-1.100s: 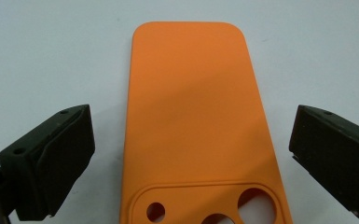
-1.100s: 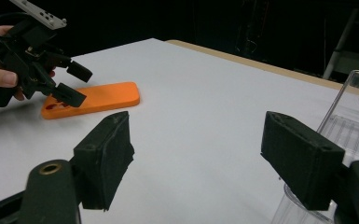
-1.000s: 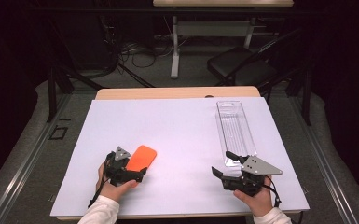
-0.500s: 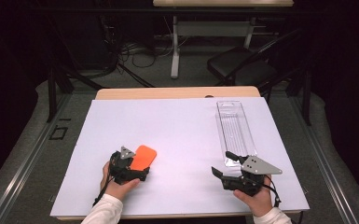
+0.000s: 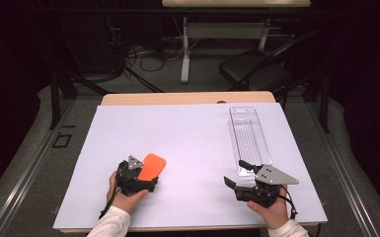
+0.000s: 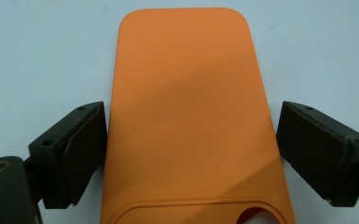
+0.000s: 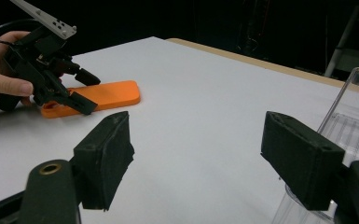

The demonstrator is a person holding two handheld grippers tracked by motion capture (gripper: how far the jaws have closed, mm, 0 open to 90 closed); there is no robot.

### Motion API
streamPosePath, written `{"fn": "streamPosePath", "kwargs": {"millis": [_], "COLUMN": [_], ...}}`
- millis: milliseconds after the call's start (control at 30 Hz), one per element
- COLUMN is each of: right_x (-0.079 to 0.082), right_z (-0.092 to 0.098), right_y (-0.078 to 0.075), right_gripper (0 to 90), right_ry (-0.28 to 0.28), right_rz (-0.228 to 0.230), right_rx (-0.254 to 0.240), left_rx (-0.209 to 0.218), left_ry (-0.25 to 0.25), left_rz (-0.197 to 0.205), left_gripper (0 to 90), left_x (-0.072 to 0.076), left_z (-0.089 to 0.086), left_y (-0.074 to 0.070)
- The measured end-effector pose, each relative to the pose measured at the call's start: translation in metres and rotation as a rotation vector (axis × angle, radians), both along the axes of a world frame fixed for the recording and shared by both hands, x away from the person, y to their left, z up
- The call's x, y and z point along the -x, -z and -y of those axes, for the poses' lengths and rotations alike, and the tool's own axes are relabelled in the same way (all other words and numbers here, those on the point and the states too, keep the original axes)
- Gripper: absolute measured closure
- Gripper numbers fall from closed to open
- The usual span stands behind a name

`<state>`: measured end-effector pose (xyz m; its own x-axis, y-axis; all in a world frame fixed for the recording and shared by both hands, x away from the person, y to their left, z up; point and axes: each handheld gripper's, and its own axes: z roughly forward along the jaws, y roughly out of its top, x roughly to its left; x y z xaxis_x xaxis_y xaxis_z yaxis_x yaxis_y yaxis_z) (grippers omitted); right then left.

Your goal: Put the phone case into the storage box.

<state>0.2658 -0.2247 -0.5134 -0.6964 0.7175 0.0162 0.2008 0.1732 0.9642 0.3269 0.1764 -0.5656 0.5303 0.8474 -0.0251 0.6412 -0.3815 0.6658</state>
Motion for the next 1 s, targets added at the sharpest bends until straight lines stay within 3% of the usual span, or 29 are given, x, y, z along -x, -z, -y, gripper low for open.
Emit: {"fn": "streamPosePath", "kwargs": {"millis": [200, 633, 1000], "right_x": [-0.0002, -0.0003, -0.0003], "right_z": [0.0003, 0.0, 0.0007], "right_y": [-0.0001, 0.0, 0.0], "right_gripper": [23.9, 23.8, 23.9], "right_ry": [-0.001, -0.003, 0.001], "right_rz": [-0.002, -0.002, -0.005], "right_rx": [0.002, 0.001, 0.001], "left_rx": [0.014, 0.032, 0.021], "left_ry": [-0.007, -0.016, -0.026], "left_rz": [0.002, -0.013, -0.022], "left_gripper": [15.2, 15.9, 16.0], "left_x": [0.0003, -0.0014, -0.0008], "left_z": [-0.0013, -0.0031, -0.0047], "left_y": [-0.0004, -0.0022, -0.0087]}}
